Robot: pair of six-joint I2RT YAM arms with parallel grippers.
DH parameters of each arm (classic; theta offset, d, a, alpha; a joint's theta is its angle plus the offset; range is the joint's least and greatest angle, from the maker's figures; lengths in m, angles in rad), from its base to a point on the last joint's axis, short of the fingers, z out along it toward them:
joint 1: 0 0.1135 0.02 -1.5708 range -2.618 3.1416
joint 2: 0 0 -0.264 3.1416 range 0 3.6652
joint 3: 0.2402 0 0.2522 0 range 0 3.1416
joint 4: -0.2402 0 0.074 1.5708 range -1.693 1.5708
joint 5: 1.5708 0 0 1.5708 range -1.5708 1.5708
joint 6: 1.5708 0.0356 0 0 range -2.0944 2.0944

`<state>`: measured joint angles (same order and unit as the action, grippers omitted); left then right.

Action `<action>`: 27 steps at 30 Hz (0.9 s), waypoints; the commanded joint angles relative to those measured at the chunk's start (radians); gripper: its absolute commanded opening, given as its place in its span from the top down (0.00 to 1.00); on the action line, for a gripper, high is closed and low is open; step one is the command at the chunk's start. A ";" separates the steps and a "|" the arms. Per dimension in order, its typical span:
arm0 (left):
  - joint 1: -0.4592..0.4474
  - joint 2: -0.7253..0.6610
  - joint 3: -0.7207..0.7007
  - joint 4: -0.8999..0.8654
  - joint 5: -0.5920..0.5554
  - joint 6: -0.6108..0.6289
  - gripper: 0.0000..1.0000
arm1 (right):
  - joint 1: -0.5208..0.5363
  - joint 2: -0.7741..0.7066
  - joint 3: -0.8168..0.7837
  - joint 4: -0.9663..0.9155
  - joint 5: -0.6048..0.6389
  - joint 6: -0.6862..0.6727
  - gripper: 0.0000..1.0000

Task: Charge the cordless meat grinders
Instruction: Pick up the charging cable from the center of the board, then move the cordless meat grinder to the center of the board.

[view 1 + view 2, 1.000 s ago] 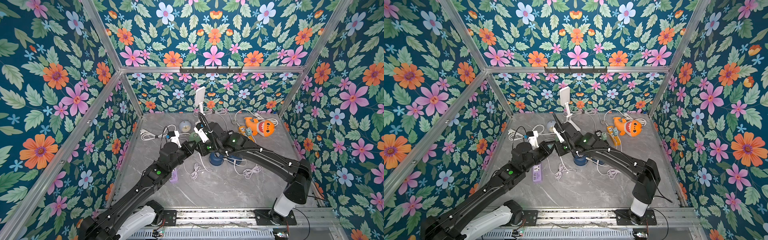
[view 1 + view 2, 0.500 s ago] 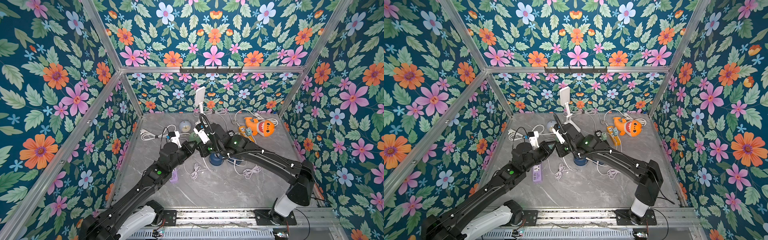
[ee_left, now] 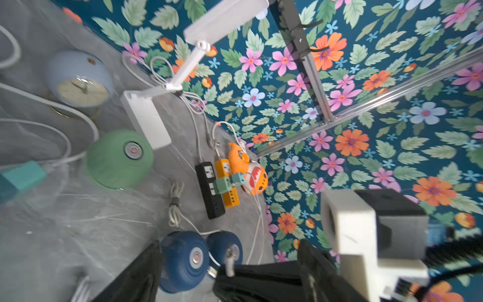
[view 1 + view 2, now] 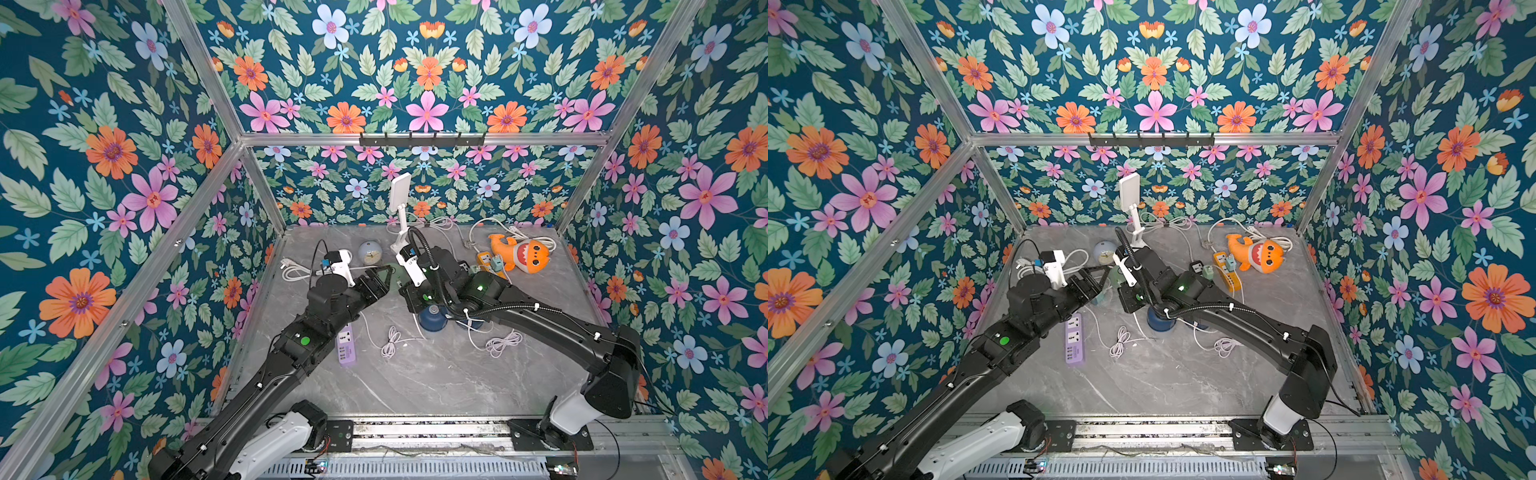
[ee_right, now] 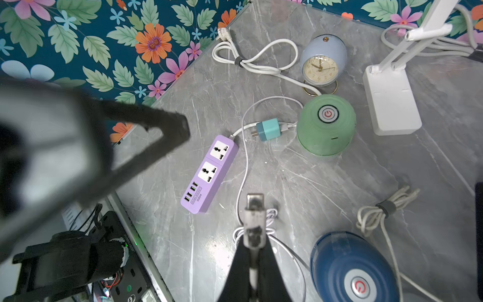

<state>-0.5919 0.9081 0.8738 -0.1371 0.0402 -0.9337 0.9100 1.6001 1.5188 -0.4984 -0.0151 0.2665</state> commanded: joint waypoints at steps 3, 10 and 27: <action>0.039 0.016 0.007 -0.102 -0.074 0.162 0.15 | -0.022 -0.040 -0.042 0.010 -0.011 -0.011 1.00; 0.045 0.150 -0.021 -0.062 -0.086 0.405 0.11 | -0.100 -0.089 -0.111 0.002 -0.086 0.024 1.00; 0.050 0.813 0.420 -0.113 -0.212 0.687 0.07 | -0.126 -0.177 -0.245 -0.025 -0.073 0.049 1.00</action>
<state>-0.5457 1.6600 1.2392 -0.2047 -0.1402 -0.3069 0.7841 1.4349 1.2835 -0.5209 -0.0971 0.2977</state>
